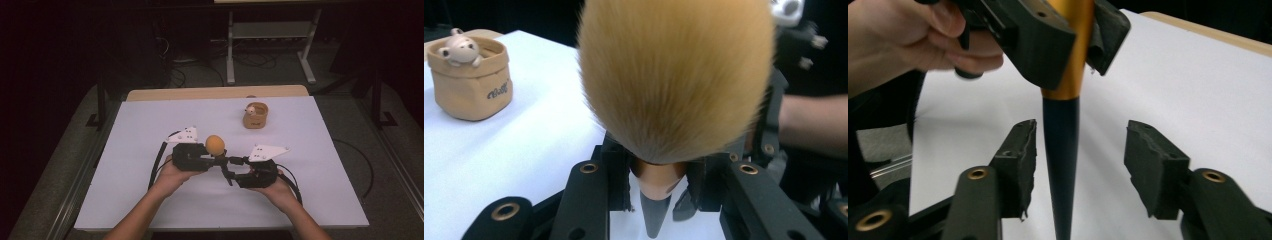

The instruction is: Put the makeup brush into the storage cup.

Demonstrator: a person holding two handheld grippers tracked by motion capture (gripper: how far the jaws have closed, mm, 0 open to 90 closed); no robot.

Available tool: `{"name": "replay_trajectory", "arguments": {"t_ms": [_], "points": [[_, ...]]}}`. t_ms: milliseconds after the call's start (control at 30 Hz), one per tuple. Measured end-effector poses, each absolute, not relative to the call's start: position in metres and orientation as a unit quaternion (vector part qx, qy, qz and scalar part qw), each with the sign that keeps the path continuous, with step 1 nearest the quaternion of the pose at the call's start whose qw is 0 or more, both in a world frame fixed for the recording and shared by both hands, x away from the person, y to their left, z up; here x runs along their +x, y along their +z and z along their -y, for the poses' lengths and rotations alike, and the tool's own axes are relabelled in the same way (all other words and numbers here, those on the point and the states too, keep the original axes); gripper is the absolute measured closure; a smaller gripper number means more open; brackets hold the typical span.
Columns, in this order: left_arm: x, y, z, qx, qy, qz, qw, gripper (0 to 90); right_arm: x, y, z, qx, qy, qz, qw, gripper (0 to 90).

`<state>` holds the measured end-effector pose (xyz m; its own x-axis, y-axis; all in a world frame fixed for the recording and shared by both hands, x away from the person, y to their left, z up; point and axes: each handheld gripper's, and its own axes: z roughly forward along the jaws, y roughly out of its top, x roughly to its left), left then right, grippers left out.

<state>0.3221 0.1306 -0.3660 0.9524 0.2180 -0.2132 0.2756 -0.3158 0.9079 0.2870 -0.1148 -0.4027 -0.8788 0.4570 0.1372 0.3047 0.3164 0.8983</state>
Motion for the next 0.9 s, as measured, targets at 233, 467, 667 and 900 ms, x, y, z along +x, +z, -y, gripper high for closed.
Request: {"name": "replay_trajectory", "arguments": {"t_ms": [233, 467, 667, 900], "points": [[0.321, -0.356, -0.136, 0.829, -0.029, -0.121, 0.545, 66.0, 0.287, -0.404, 0.115, 0.211, 0.538, -0.815, 0.036, 43.5], [0.319, -0.355, -0.134, 0.841, -0.04, -0.104, 0.529, 66.0, 0.286, -0.405, 0.111, 0.19, 0.546, -0.815, 0.019, 51.3], [0.317, -0.357, -0.129, 0.847, -0.043, -0.097, 0.52, 66.0, 0.284, -0.406, 0.108, 0.182, 0.551, -0.815, 0.011, 54.4], [0.315, -0.358, -0.125, 0.854, -0.046, -0.094, 0.511, 66.0, 0.284, -0.408, 0.105, 0.181, 0.555, -0.812, 0.004, 58.8]]}}
